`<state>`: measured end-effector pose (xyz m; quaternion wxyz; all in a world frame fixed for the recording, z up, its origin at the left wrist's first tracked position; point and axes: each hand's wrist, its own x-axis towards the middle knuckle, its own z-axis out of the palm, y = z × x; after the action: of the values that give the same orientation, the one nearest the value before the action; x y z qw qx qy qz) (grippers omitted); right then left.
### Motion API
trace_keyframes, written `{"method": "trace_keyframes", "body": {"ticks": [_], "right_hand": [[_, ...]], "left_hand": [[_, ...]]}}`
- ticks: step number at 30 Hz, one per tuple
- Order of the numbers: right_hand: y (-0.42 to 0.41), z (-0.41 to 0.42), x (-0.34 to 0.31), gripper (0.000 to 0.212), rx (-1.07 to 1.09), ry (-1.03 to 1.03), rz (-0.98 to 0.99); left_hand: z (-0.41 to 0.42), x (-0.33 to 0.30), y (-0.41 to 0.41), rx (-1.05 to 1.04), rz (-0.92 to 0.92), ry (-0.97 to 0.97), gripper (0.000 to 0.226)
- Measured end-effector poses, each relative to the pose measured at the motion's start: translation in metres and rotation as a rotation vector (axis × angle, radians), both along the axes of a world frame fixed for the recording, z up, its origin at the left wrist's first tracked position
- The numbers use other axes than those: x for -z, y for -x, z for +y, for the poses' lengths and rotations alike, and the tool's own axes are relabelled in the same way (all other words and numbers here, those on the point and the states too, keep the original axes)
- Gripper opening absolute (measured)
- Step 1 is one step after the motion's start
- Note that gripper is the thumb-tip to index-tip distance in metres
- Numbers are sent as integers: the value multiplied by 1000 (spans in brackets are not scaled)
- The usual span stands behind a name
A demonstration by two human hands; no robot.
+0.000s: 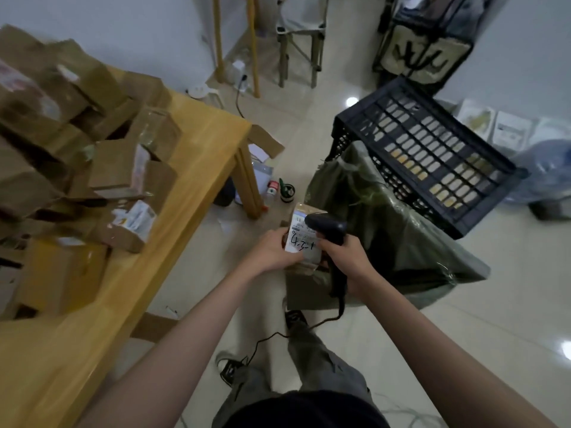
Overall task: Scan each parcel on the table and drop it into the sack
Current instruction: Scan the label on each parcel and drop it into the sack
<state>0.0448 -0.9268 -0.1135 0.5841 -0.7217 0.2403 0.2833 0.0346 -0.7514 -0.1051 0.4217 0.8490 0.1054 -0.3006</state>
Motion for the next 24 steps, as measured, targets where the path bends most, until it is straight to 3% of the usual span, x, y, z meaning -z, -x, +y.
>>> {"method": "trace_keyframes", "body": {"ticks": [4,8,11,16,24], "right_hand": [[-28,-36,17,27,-11,99,47],[-48,-59,22,18,-50,224,37],[-55,-64,21,17,-65,225,29],[-66,-39,10,21,-129,145,35],[-76,54,-22,19,-367,25,-58]], "left_hand": [[-41,21,-31,109,78,-10,58],[-65,37,-50,234,109,-99,81],[-62,39,-55,252,101,-146,82],[-22,27,-51,195,71,-231,75],[77,-22,5,-78,-13,-395,67]]}}
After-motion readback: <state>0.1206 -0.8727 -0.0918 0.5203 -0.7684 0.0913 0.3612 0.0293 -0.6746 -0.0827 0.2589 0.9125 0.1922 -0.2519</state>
